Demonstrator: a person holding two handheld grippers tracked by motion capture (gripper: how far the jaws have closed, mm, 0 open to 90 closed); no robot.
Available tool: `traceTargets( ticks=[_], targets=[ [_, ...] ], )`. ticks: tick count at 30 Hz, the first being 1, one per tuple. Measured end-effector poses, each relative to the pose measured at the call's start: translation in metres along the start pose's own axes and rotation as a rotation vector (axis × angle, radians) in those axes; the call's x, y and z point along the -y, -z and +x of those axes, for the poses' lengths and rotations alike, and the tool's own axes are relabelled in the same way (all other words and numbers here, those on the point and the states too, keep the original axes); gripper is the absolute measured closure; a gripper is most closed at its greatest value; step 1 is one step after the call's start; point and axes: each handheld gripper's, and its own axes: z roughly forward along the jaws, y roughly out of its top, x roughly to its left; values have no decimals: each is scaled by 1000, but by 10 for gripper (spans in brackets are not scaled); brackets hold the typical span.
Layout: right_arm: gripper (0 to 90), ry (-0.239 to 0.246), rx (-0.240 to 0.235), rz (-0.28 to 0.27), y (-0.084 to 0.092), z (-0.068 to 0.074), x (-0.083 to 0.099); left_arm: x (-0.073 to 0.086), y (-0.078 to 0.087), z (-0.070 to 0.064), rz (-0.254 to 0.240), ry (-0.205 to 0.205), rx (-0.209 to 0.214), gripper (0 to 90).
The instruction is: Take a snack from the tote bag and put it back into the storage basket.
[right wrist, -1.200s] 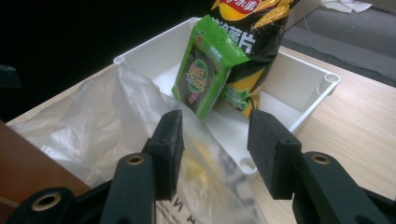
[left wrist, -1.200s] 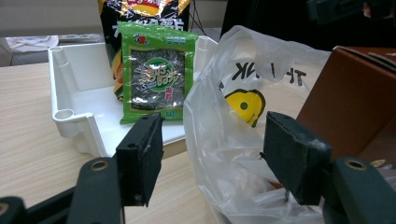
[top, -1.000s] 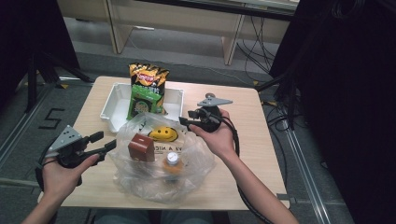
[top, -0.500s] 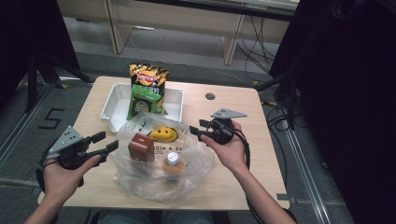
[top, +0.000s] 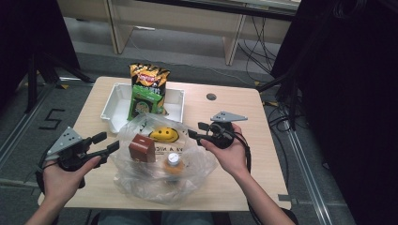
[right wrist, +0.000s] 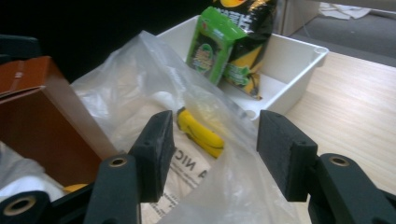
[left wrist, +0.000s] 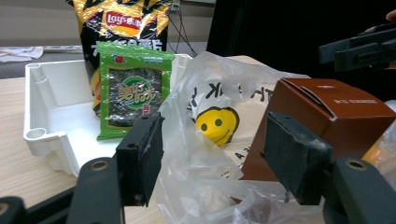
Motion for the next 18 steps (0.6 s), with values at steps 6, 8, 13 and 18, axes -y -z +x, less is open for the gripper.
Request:
traceTargets(
  ticks=[6, 8, 13, 18],
  targets=[
    [473, 7, -81, -21, 6, 17, -1, 3, -1, 0, 11, 7, -6, 374],
    [473, 22, -116, -23, 6, 25, 0, 4, -2, 0, 16, 3, -4, 374],
    [475, 55, -175, -12, 0, 48, 4, 6, -3, 1, 14, 4, -1, 374],
    [476, 83, -182, 1, -9, 52, 8, 6, -4, 1, 24, -5, -7, 374]
  ],
)
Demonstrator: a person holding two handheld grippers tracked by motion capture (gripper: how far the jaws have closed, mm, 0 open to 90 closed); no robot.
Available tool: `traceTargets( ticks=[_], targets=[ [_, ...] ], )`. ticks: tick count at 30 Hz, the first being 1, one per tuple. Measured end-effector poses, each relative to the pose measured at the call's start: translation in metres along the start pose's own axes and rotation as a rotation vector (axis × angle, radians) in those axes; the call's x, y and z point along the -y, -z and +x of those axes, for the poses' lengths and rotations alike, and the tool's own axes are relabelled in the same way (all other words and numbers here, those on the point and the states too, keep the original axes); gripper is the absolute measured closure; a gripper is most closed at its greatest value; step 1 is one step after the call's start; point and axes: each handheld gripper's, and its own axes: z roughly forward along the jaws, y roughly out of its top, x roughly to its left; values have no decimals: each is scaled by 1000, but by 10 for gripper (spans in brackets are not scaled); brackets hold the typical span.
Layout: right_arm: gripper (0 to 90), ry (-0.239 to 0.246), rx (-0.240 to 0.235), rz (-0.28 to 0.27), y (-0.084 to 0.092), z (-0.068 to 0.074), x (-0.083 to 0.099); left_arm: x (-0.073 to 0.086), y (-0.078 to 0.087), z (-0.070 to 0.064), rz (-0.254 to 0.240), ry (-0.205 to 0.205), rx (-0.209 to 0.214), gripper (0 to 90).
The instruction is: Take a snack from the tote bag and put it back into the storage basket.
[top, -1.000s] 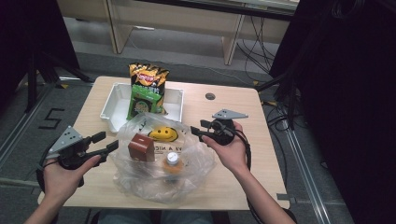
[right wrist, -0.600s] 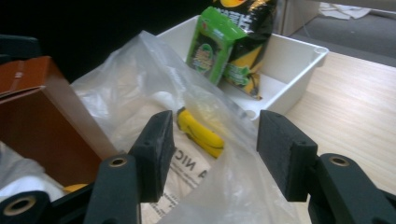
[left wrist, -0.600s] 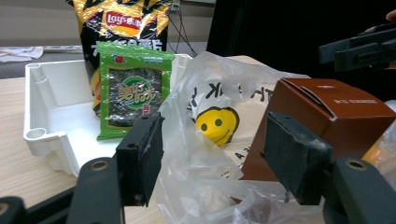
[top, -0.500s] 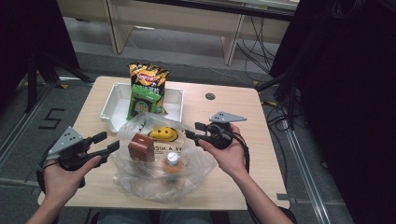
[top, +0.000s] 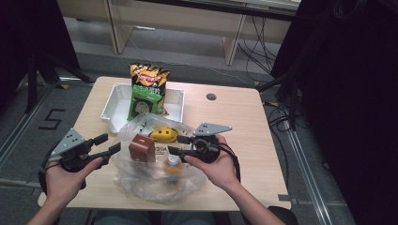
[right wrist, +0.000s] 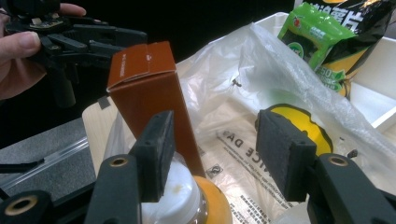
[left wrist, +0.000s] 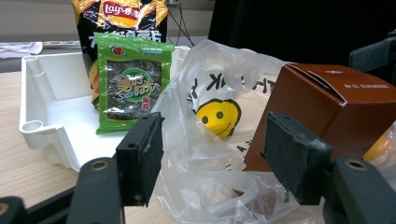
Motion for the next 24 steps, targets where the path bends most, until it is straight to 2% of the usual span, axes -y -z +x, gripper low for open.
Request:
traceTargets(
  ticks=[1, 2, 3, 5, 6, 8, 10, 12, 13, 14, 15, 16, 17, 19, 20, 21, 22, 24],
  targets=[
    [478, -11, 1, -3, 0, -1, 1, 0, 0, 0, 2, 0, -1, 374],
    [482, -42, -14, 4, 1, -1, 1, 1, -1, 0, -2, 6, 4, 374],
    [483, -64, -13, -20, 0, -1, 2, 1, -1, 1, 3, 4, -2, 374],
    [495, -94, -15, -21, 2, -6, 2, 2, -1, 1, 7, 6, -5, 374],
    [502, -117, -1, -10, 2, -7, 3, 2, -2, 1, 6, 8, 0, 374],
    [506, -102, -2, -7, 0, -12, 5, 3, -3, 1, 8, 6, 4, 374],
    [507, -122, 4, 7, -1, -11, 7, 3, -3, 1, 7, 5, 4, 374],
    [508, -81, 11, 14, -3, -11, 8, 3, -3, 1, 7, 4, 3, 374],
    [508, -107, 16, 11, -4, -8, 9, 3, -3, 2, 7, 5, 4, 374],
    [508, -96, -4, 9, -5, -9, 9, 3, -3, 2, 7, 4, 3, 374],
    [507, -77, 10, 11, -5, -9, 8, 3, -2, 1, 12, 2, -5, 374],
    [504, -82, -7, 5, -5, -8, 8, 3, -2, 1, 12, 2, -4, 374],
    [497, -70, 3, 5, -5, -8, 8, 3, -2, 1, 11, 2, -4, 374],
    [486, -89, -16, 1, -6, -2, 9, 3, -3, 1, 11, 1, -3, 374],
    [477, -85, -12, 13, -6, 0, 8, 3, -2, 1, 12, -1, -3, 374],
    [466, -84, -21, 0, -8, 2, 9, 3, -2, 1, 11, 1, -4, 374],
    [453, -62, -13, 14, -7, 2, 8, 3, -3, 1, 6, 2, 4, 374],
    [435, -60, -31, 5, -9, 5, 9, 2, -2, 1, 10, -1, -5, 374]
  ],
)
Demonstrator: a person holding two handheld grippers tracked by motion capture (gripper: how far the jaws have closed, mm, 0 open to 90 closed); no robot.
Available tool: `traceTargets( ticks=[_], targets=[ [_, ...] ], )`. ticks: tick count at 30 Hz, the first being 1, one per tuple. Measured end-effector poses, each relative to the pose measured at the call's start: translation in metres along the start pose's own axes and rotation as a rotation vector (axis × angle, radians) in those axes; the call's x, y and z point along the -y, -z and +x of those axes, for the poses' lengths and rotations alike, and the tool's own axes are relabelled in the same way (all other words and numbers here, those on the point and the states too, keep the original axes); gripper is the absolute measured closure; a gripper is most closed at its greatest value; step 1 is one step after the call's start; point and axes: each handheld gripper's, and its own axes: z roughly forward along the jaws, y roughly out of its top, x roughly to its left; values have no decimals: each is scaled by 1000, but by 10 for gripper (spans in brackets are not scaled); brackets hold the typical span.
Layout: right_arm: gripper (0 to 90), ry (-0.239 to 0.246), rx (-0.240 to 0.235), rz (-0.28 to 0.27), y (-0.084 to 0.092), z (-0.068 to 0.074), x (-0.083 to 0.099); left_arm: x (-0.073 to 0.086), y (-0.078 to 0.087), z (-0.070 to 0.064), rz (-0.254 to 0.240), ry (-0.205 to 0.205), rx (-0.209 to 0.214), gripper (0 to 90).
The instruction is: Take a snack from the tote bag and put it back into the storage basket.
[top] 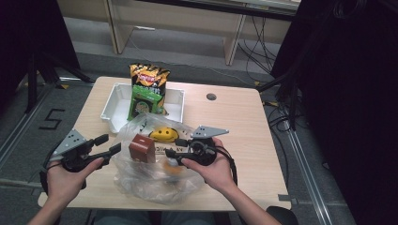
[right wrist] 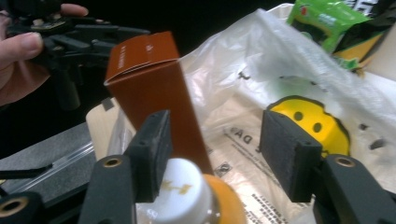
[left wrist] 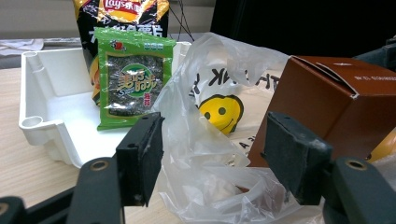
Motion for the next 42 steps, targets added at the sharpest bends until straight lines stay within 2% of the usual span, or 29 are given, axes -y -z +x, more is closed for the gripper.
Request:
traceTargets(
  ticks=[2, 3, 5, 6, 7, 12, 15, 17, 18, 21, 28, 29, 30, 33, 34, 38, 39, 42],
  targets=[
    [417, -3, -1, 17, -1, 4, 2, 0, -1, 0, -4, 2, 8, 374],
    [405, 14, -13, 15, -3, 4, 3, 0, 0, 0, 1, -1, 0, 374],
    [384, 12, -12, 43, -5, 7, 6, 0, 0, 0, -4, 1, 6, 374],
    [368, 32, -3, 48, -6, 7, 8, 0, 0, 0, -1, 1, -1, 374],
    [353, 20, 4, 51, -7, 8, 11, 0, 0, 0, -1, 1, 0, 374],
    [304, 45, 22, 89, -11, 8, 27, 0, 0, 0, 0, 1, 4, 375],
    [279, 32, 23, 115, -15, 11, 39, 0, -1, 0, 2, -3, 5, 375],
    [276, 54, 30, 126, -18, 10, 46, 0, -1, 0, -2, -1, 9, 374],
    [276, 39, 25, 134, -19, 11, 48, 0, -1, 0, -4, -2, 9, 375],
    [279, 60, 35, 122, -22, 9, 53, 0, -1, 0, -2, -2, 10, 375],
    [313, 97, 40, 155, -27, 9, 61, 1, -1, 0, 3, 0, 6, 375],
    [315, 103, 46, 136, -29, 8, 62, 1, -1, 0, 3, 0, 6, 375],
    [316, 101, 37, 152, -28, 8, 62, 1, -1, 0, 3, 0, 6, 375],
    [320, 110, 46, 138, -28, 8, 62, 2, -2, 0, 7, 1, 6, 375],
    [321, 106, 45, 144, -28, 9, 62, 2, -2, 1, 3, 4, 16, 375],
    [323, 120, 41, 163, -26, 10, 59, 2, -2, 1, 7, 0, 7, 375],
    [324, 112, 36, 154, -26, 11, 58, 2, -2, 1, 4, 1, 11, 375],
    [324, 132, 30, 142, -23, 13, 52, 2, -2, 1, 10, -3, 6, 375]
  ],
)
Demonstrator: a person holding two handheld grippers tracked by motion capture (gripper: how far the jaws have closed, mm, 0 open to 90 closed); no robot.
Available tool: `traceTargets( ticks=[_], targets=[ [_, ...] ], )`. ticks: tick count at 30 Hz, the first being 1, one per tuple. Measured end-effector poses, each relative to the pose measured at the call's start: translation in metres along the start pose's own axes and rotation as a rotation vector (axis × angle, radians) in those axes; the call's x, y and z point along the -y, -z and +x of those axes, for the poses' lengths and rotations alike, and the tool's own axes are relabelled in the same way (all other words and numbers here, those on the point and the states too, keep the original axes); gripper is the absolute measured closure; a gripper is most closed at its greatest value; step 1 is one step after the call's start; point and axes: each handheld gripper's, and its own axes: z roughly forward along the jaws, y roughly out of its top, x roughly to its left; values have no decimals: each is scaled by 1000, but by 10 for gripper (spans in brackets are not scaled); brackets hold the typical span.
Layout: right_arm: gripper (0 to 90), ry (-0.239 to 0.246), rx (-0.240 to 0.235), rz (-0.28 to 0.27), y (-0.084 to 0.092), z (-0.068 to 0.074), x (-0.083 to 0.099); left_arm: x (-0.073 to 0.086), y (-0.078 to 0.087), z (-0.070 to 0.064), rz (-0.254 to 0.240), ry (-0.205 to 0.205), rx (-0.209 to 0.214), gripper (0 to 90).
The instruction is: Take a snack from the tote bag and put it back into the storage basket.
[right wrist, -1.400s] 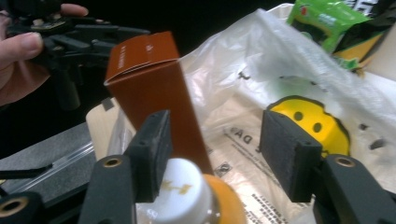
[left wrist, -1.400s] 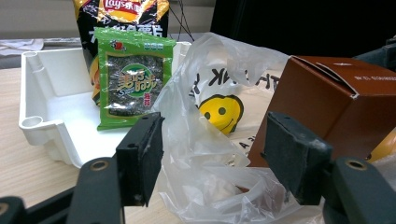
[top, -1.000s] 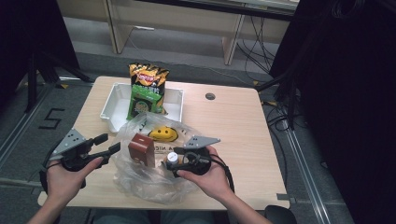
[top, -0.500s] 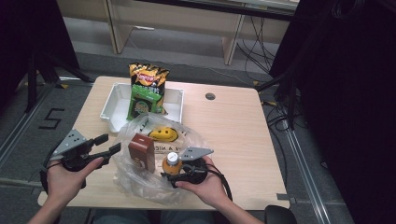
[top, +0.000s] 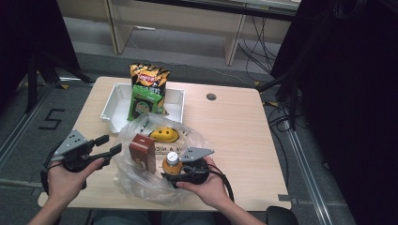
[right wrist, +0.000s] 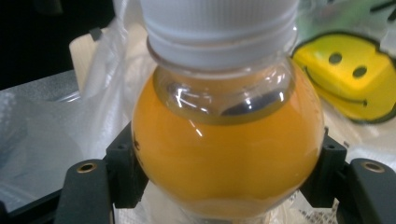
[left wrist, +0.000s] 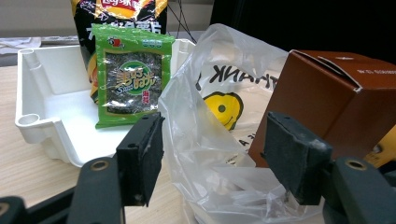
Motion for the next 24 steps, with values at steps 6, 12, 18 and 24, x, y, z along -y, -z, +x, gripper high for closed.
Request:
traceTargets(
  ticks=[6, 12, 18, 24],
  targets=[
    [324, -13, -10, -64, 13, 1, -17, 1, -1, 0, -1, -1, 5, 376],
    [325, -13, -9, -121, 23, -3, -37, 0, 0, 1, 2, -2, -4, 376],
    [325, -36, 2, -156, 31, -8, -53, 1, -1, 1, 2, -2, 1, 375],
    [327, -45, 19, -183, 38, -15, -71, 1, -1, 0, 6, -3, -3, 376]
  ],
)
